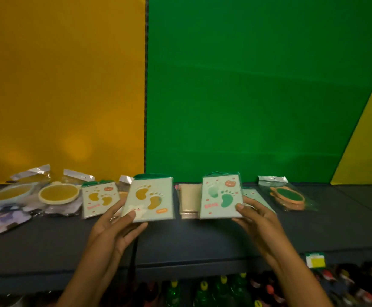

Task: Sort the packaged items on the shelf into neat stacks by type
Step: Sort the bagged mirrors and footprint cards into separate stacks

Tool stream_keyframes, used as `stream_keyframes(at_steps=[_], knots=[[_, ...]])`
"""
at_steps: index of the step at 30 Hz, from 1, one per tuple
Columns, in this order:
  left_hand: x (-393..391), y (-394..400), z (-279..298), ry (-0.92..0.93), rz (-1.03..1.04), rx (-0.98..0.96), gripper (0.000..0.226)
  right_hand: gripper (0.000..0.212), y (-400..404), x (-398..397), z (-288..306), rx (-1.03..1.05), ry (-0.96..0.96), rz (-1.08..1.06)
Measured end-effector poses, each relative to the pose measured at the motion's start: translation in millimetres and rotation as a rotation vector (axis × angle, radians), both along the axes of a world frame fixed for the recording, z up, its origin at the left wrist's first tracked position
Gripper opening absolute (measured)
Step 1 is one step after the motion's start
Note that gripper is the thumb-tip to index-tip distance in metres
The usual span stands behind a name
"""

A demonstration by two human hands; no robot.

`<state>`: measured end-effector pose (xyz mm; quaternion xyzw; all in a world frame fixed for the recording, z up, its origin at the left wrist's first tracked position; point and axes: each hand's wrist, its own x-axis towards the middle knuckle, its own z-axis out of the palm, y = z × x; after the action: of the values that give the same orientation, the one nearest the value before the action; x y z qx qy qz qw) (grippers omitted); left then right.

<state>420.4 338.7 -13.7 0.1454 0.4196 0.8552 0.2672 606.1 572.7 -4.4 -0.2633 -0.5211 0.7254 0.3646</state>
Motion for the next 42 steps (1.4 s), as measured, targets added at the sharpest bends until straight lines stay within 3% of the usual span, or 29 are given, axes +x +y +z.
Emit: stream_keyframes(at_steps=[4,12,18,23,37,42], knots=[[37,21,-4,-0.007,-0.039,-0.007,0.051,0.023,11,44,-5,0.017,0.003,-0.069],[69,67,4,0.035,-0.074,-0.041,0.046,0.029,53,89,-8,0.122,-0.059,-0.172],[57,108,2,0.089,-0.096,-0.06,0.041,0.035,89,86,-6,0.283,-0.135,-0.239],[40,154,0,0.102,-0.137,-0.074,0.038,0.022,129,75,-4,0.392,-0.21,-0.211],[27,217,-12,0.192,-0.102,-0.212,0.041,0.021,199,44,-34,0.479,-0.47,-0.078],[40,224,-15,0.217,-0.022,-0.25,0.041,0.024,220,39,-45,0.72,-0.634,-0.103]])
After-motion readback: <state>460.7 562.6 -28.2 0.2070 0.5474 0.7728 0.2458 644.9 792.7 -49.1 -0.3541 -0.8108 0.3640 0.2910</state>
